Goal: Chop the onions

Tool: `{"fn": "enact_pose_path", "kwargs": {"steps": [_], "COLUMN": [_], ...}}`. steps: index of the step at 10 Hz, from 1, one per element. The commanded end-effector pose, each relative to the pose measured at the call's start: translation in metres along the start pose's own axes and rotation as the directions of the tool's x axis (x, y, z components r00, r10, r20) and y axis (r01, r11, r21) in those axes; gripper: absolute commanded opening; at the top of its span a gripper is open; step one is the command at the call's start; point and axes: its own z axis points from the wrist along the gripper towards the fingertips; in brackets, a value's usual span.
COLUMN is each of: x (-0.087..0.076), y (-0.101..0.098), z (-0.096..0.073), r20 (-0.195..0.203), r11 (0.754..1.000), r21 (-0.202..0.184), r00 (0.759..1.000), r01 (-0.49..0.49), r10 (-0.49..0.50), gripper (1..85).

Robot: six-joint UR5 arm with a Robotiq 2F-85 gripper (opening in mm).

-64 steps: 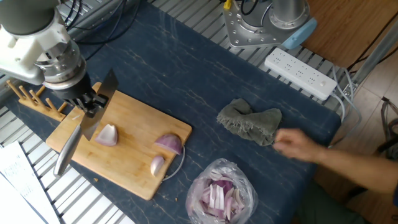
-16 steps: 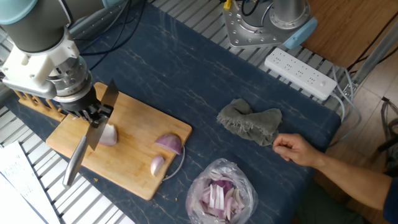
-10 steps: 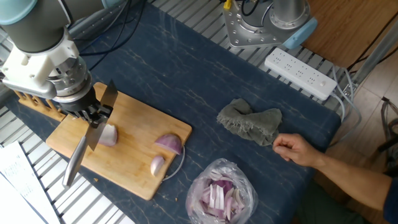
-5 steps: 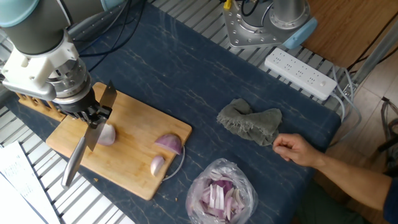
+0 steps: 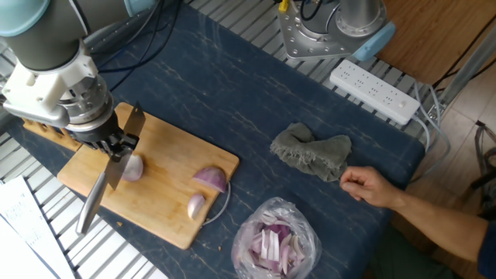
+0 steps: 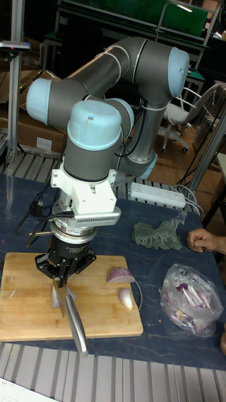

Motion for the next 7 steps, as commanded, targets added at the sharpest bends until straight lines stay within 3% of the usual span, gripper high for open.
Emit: {"fn": "enact_pose_path", "kwargs": {"steps": [1,7], "x": [-0.0026,-0.0056], "y": [0.0001,-0.0074], "z": [0.0043,0.0113], "r20": [0.024,0.039], "r11": [1.0,1.0], "r21": [-0.029,-0.013], "r00": [1.0,0.999], "r01": [-0.002,0.013], "r10": [0.003,-0.012], "gripper": [1.0,1.0]}}
